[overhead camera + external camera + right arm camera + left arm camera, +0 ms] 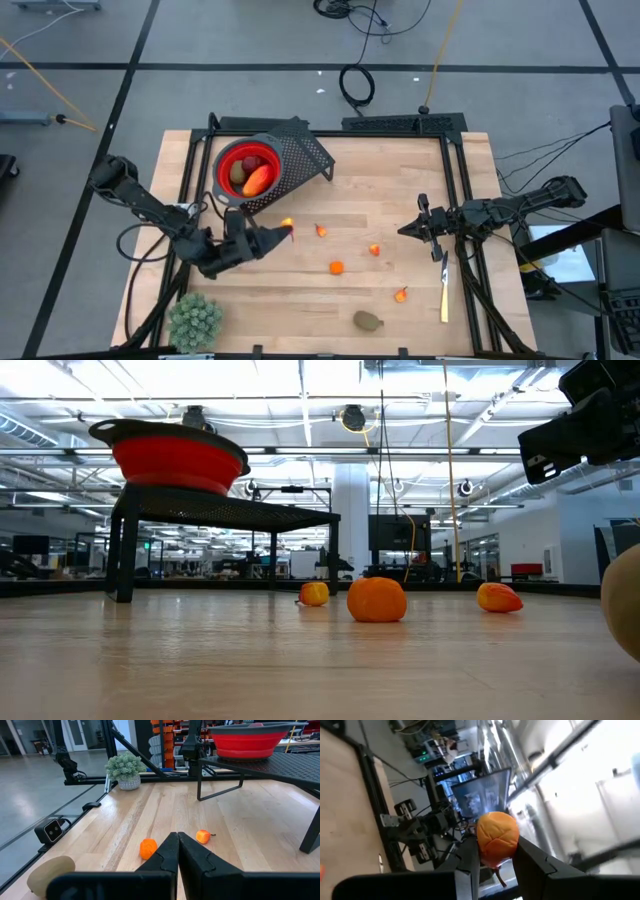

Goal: Pick & Place Fruit
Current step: Put the peach into the red strainer bowl on the shelf

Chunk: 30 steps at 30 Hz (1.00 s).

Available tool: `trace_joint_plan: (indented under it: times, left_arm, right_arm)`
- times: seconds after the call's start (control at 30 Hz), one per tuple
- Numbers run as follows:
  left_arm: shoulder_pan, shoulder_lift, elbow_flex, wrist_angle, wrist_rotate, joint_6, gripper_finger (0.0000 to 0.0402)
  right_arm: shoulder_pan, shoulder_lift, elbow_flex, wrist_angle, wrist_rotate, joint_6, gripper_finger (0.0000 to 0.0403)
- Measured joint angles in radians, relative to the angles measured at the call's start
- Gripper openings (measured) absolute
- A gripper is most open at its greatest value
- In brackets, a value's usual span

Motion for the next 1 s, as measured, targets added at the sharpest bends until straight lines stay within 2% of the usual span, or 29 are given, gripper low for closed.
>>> trace_joint_plan:
  times: [0.13, 0.4, 0.77, 0.83, 1.0]
  left_arm:
    - [0.0, 0.0, 0.0, 0.0, -0.038, -0.048, 0.0088]
    - [0.0, 0.0, 0.0, -0.007, -0.052, -0.016, 0.0088]
    - [0.035, 0.0, 0.0, -0.203, -0.049, -0.017, 0.0088]
    - [0.061, 0.0, 0.0, -0.231, -0.028, -0.016, 0.0088]
    - [0.161, 0.0, 0.0, -0.285, 0.115, -0.006, 0.0088]
  right_arm:
    - [0.0, 0.0, 0.0, 0.0, 0.0, 0.0, 0.0]
    - [0.0, 0.0, 0.0, 0.0, 0.0, 0.0, 0.0]
    - [0.0, 0.0, 0.0, 0.0, 0.0, 0.0, 0.0]
    - [0.0, 0.0, 0.0, 0.0, 0.0, 0.0, 0.0]
    - [0.0, 0.0, 0.0, 0.0, 0.001, -0.023, 0.0]
